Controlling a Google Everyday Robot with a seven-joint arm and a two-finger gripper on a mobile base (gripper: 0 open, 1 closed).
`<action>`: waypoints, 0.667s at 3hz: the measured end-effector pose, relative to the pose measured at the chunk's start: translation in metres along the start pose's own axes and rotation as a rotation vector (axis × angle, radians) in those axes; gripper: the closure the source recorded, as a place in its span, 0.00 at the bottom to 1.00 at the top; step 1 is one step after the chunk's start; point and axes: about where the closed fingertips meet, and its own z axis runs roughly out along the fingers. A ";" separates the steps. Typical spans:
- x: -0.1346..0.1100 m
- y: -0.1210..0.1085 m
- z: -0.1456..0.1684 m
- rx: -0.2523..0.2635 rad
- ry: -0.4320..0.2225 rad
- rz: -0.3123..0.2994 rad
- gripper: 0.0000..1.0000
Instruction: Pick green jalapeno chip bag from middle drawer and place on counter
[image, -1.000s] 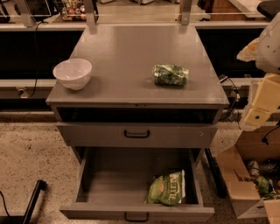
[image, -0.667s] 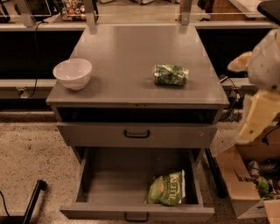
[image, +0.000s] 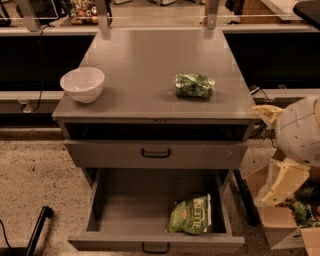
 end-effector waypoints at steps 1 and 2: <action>0.001 -0.002 0.002 -0.007 0.037 -0.007 0.00; 0.018 -0.018 0.026 -0.092 0.165 -0.217 0.00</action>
Offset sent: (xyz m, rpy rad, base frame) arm 0.0555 -0.0362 -0.0415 -0.5224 0.0384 0.3827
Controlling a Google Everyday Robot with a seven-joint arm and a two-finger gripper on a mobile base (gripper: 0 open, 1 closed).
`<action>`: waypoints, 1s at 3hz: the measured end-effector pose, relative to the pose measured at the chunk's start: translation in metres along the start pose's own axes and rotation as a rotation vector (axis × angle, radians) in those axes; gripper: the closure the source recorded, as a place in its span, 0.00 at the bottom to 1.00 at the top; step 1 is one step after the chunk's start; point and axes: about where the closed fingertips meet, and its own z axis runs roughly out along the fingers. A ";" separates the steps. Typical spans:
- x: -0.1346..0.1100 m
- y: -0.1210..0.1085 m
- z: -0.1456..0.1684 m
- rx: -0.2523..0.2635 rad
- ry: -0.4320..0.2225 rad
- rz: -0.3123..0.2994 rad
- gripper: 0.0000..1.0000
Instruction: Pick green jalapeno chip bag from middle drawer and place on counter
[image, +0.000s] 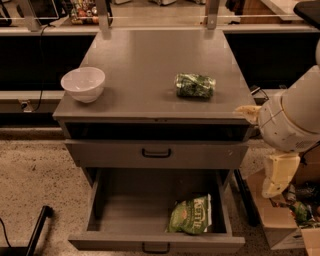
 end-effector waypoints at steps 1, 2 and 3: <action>0.028 -0.007 0.020 -0.034 0.044 -0.178 0.00; 0.028 -0.006 0.019 -0.035 0.046 -0.265 0.00; 0.024 -0.005 0.027 -0.066 0.075 -0.304 0.00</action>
Offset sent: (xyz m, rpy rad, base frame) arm 0.0143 -0.0207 -0.0190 -0.0832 -0.0037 0.1384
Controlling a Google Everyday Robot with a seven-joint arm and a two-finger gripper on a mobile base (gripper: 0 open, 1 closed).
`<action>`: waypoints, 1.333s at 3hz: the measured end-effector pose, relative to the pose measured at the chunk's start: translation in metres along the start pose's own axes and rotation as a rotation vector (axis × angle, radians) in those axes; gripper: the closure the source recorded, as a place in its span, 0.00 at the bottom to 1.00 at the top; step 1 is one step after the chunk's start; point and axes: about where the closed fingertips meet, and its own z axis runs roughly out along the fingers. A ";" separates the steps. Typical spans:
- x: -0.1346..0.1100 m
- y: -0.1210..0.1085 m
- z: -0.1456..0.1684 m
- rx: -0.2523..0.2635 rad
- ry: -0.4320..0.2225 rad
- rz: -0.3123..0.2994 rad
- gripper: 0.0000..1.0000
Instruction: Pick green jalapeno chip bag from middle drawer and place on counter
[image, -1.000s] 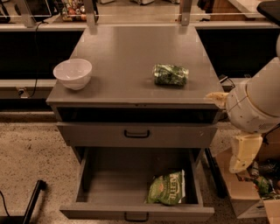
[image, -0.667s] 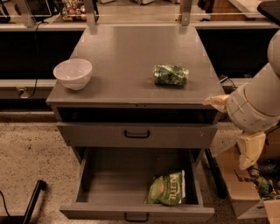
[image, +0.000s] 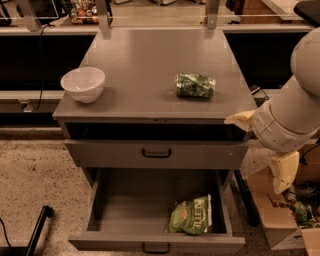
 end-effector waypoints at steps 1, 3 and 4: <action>0.009 0.010 0.042 -0.039 0.031 -0.117 0.00; 0.024 0.035 0.099 0.075 -0.042 -0.322 0.00; 0.026 0.036 0.097 0.088 -0.031 -0.427 0.00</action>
Offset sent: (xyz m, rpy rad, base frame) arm -0.0026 -0.0425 -0.1561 0.0802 -0.0837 0.6182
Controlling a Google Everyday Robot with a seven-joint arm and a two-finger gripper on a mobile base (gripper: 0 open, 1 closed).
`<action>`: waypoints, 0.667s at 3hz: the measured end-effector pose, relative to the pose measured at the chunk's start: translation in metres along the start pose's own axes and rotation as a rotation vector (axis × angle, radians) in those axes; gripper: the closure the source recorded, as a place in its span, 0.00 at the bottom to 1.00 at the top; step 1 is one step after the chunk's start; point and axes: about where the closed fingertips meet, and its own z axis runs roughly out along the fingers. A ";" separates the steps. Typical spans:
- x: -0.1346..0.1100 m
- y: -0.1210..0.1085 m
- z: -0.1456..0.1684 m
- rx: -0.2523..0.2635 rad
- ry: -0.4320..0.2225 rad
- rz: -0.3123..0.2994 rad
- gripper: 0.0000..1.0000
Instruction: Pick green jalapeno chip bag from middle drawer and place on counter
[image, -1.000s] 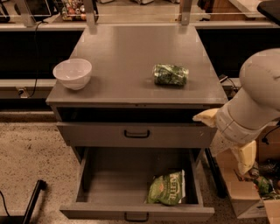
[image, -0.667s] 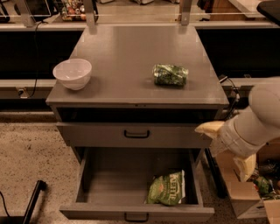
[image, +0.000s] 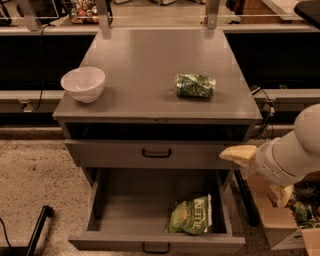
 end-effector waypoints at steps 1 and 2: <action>-0.015 0.002 0.049 -0.017 -0.093 -0.006 0.00; -0.056 0.024 0.138 0.039 -0.271 -0.028 0.00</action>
Offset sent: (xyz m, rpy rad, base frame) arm -0.0401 0.0682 -0.2259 0.3469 0.1971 0.2051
